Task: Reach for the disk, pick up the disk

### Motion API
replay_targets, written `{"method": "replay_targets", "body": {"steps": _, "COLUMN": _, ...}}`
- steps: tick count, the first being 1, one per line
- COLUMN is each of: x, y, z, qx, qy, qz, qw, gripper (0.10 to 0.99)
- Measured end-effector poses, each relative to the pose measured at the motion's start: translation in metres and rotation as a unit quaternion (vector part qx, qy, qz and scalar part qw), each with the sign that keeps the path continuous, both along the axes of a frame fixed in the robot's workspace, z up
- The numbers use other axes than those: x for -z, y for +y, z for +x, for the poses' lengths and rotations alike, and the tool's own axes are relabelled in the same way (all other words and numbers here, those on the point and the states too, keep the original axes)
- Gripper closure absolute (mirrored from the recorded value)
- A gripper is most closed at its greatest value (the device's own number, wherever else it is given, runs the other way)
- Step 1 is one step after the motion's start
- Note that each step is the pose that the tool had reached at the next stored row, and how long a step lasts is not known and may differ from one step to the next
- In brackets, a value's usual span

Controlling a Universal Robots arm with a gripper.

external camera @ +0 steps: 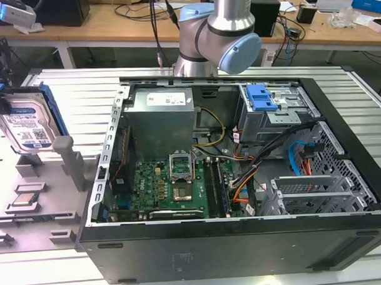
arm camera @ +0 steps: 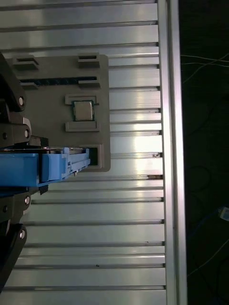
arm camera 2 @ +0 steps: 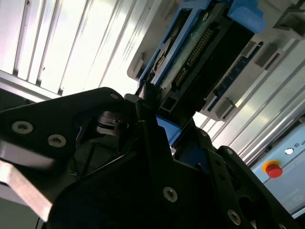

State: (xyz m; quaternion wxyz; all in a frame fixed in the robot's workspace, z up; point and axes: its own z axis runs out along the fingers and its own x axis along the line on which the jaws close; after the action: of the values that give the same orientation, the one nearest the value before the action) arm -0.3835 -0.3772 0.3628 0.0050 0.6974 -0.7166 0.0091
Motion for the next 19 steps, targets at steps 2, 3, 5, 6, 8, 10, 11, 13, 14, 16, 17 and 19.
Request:
{"method": "replay_targets", "body": {"steps": 2, "x": -0.0047, "y": 0.0001, "z": 0.0001, "qx": 0.000, "qy": 0.0000, "qz": 0.0000, "qw": 1.0000, "gripper": 0.718}}
{"method": "replay_targets", "body": {"steps": 3, "x": -0.0064, "y": 0.0001, "z": 0.0002, "qx": 0.000, "qy": 0.0000, "qz": 0.0000, "qw": 1.0000, "gripper": 0.718}}
{"method": "replay_targets", "body": {"steps": 5, "x": -0.0115, "y": 0.0002, "z": 0.0004, "qx": 0.000, "qy": 0.0000, "qz": 0.0000, "qw": 1.0000, "gripper": 0.718}}
{"method": "replay_targets", "body": {"steps": 6, "x": -0.0131, "y": 0.0002, "z": 0.0004, "qx": 0.000, "qy": 0.0000, "qz": 0.0000, "qw": 1.0000, "gripper": 0.718}}
{"method": "replay_targets", "body": {"steps": 8, "x": -0.0171, "y": 0.0003, "z": 0.0004, "qx": 0.000, "qy": 0.0000, "qz": 0.0000, "qw": 1.0000, "gripper": 0.718}}
{"method": "replay_targets", "body": {"steps": 10, "x": -0.0208, "y": 0.0003, "z": 0.0005, "qx": 0.000, "qy": 0.0000, "qz": 0.0000, "qw": 1.0000, "gripper": 0.718}}
{"method": "replay_targets", "body": {"steps": 11, "x": -0.0230, "y": 0.0003, "z": 0.0005, "qx": 0.000, "qy": 0.0000, "qz": 0.0000, "qw": 1.0000, "gripper": 0.718}}
{"method": "replay_targets", "body": {"steps": 13, "x": -0.0276, "y": 0.0004, "z": 0.0005, "qx": 0.000, "qy": 0.0000, "qz": 0.0000, "qw": 1.0000, "gripper": 0.718}}
{"method": "replay_targets", "body": {"steps": 14, "x": -0.0317, "y": 0.0005, "z": 0.0005, "qx": 0.000, "qy": 0.0000, "qz": 0.0000, "qw": 1.0000, "gripper": 0.718}}
{"method": "replay_targets", "body": {"steps": 16, "x": -0.0376, "y": 0.0005, "z": 0.0005, "qx": 0.000, "qy": 0.0000, "qz": 0.0000, "qw": 1.0000, "gripper": 0.718}}
{"method": "replay_targets", "body": {"steps": 17, "x": -0.0396, "y": 0.0005, "z": 0.0006, "qx": 0.000, "qy": 0.0001, "qz": 0.0000, "qw": 1.0000, "gripper": 0.718}}
{"method": "replay_targets", "body": {"steps": 19, "x": -0.0430, "y": 0.0005, "z": 0.0006, "qx": 0.000, "qy": 0.0000, "qz": 0.0000, "qw": 1.0000, "gripper": 0.718}}
